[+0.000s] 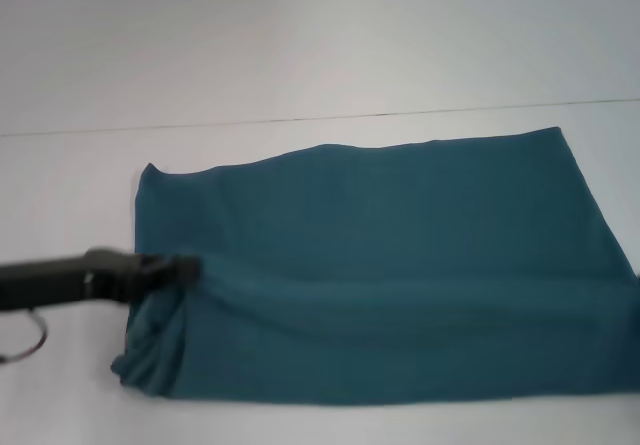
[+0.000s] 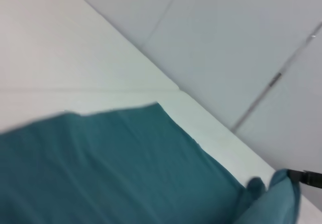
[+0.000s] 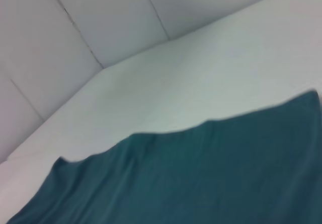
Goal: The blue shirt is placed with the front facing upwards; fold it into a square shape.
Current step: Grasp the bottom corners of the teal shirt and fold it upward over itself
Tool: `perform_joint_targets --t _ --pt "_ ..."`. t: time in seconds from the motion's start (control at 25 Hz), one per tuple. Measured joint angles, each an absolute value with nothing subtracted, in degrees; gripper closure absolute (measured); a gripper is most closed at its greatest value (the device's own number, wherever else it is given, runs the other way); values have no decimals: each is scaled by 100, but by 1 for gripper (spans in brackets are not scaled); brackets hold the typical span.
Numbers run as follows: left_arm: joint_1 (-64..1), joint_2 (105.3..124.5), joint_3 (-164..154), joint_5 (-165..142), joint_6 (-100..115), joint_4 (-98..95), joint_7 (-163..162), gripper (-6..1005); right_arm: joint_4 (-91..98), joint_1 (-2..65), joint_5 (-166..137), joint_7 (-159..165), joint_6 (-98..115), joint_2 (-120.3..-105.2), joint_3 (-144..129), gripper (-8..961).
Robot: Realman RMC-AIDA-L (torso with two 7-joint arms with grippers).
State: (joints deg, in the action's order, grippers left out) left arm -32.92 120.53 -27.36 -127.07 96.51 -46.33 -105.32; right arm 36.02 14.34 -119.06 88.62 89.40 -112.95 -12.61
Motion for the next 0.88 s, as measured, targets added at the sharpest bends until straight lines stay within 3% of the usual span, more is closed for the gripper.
perform_joint_targets --t 0.6,0.88 --pt "-4502 12071 -2894 -12656 6502 -3619 -10724 995 2924 3192 -11907 8692 6401 -11375 -1444 913" --pt "-4662 12117 -3179 -12635 5341 -3353 -10702 995 2861 3898 -11891 8502 5029 -11553 -2000 902"
